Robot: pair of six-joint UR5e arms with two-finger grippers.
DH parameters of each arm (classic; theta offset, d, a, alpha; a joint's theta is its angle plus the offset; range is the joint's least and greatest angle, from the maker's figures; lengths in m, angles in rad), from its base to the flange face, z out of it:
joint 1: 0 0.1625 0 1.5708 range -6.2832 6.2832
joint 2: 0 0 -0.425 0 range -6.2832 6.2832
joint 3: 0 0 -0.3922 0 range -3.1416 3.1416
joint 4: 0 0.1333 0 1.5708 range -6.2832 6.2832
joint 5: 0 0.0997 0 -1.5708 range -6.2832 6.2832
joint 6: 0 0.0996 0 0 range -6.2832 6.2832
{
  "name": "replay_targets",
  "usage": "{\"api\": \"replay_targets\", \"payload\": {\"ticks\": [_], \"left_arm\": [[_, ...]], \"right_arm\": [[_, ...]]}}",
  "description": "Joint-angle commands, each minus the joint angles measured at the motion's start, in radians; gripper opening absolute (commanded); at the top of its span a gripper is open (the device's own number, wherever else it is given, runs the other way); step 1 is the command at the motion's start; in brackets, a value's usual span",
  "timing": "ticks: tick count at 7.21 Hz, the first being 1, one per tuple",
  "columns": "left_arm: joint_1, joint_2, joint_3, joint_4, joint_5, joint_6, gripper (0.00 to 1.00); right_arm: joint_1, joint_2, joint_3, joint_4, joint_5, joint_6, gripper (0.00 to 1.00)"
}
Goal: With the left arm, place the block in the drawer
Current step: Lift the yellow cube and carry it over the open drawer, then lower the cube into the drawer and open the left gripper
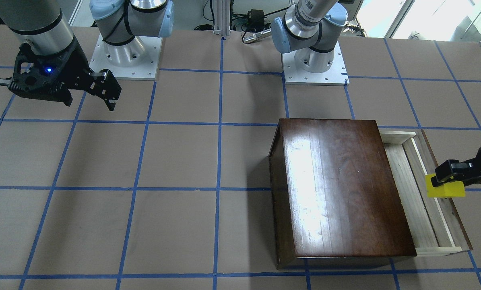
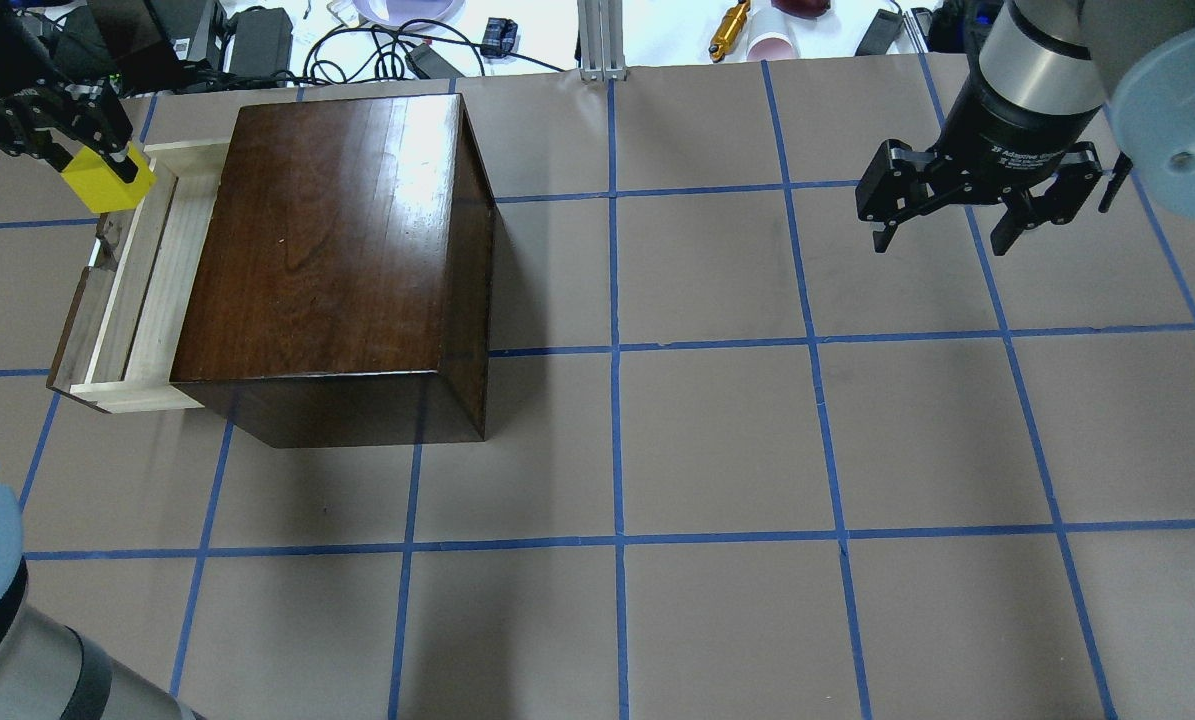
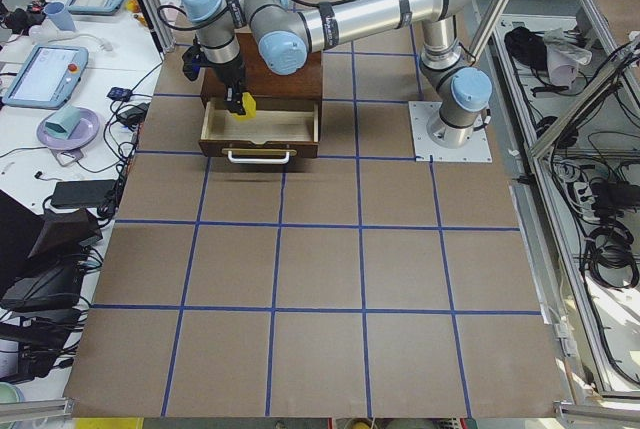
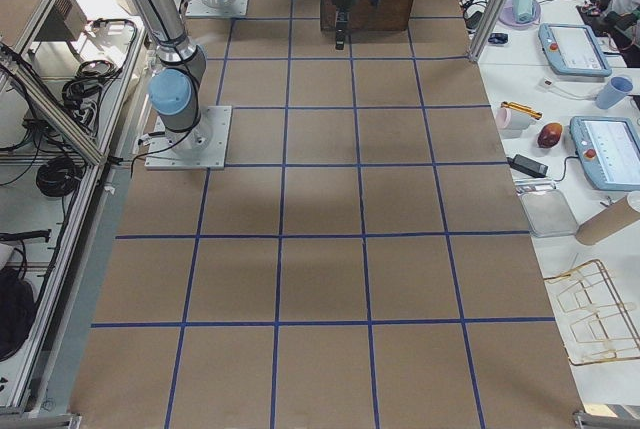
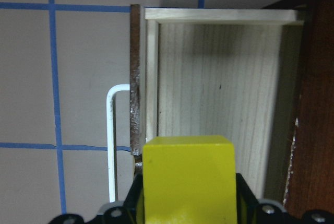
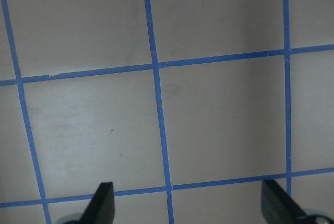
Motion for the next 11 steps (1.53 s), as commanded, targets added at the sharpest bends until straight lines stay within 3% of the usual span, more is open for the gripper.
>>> {"api": "replay_targets", "payload": {"ticks": [1, 4, 7, 8, 9, 10, 11], "left_arm": [[-0.004, 0.002, -0.078, 0.081, 0.0, 0.056, 0.0], [0.001, -0.004, -0.183, 0.235, -0.001, 0.078, 0.0], [0.001, -0.023, -0.205, 0.235, -0.012, 0.072, 0.04], [0.001, -0.024, -0.206, 0.234, -0.014, 0.069, 0.39], [0.001, -0.024, -0.206, 0.228, -0.012, 0.069, 0.79], [0.001, -0.02, -0.206, 0.22, -0.006, 0.067, 1.0], [-0.002, -0.003, -0.203, 0.217, -0.006, 0.055, 1.0]], "right_arm": [[0.0, 0.0, 0.001, 0.0, 0.0, 0.0, 1.0], [0.0, 0.0, 0.0, 0.0, 0.0, 0.0, 1.0], [0.0, 0.0, 0.0, 0.0, 0.0, 0.0, 1.0], [0.0, 0.0, 0.0, 0.0, 0.0, 0.0, 1.0], [0.0, 0.0, 0.0, 0.0, 0.0, 0.0, 1.0], [0.0, 0.0, 0.0, 0.0, 0.0, 0.0, 1.0], [0.0, 0.0, 0.0, 0.0, 0.0, 0.0, 1.0]]}}
